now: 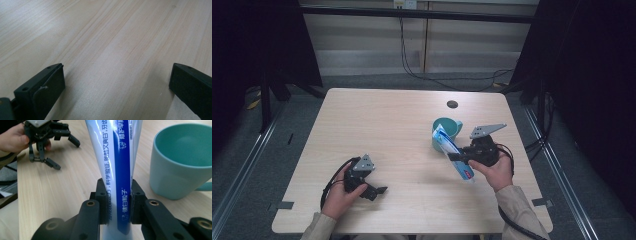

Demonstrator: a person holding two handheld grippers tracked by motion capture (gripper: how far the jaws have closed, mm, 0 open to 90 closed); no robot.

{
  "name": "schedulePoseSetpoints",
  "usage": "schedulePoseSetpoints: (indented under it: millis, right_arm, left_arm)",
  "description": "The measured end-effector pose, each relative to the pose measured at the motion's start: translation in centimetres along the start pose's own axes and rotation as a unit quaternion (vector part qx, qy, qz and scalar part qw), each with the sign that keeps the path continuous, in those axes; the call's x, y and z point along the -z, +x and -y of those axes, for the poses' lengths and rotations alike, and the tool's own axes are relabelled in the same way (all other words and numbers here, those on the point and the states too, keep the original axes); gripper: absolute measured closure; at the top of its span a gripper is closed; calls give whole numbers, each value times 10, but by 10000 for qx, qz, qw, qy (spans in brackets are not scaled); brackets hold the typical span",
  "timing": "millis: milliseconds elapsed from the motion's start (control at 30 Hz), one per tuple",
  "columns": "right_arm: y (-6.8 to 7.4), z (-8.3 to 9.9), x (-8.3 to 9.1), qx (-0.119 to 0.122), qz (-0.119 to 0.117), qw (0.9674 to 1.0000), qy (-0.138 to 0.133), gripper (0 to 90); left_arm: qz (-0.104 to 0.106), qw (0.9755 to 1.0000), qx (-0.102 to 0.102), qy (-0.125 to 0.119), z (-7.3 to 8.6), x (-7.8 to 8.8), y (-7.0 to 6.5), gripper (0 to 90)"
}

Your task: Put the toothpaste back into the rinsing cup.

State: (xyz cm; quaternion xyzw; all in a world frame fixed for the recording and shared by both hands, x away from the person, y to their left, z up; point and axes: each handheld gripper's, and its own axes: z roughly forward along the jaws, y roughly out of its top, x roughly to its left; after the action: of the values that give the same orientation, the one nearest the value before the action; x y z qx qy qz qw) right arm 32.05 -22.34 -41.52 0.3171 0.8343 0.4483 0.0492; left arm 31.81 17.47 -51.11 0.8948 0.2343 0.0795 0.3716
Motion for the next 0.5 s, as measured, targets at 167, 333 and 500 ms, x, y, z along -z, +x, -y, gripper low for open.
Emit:
schedulePoseSetpoints:
  millis: [167,333,500]
  right_arm:
    - [-3,-2,2,-88,-26,9998,-188,748]
    - [-5,-3,3,-101,-25,9997,-236,748]
    - [-9,-5,6,-195,-31,9988,-439,748]
  left_arm:
    - [5,10000,-2,-2,0,0,0,0]
    - [6,10000,0,-5,0,0,0,0]
    - [5,10000,0,-5,0,0,0,0]
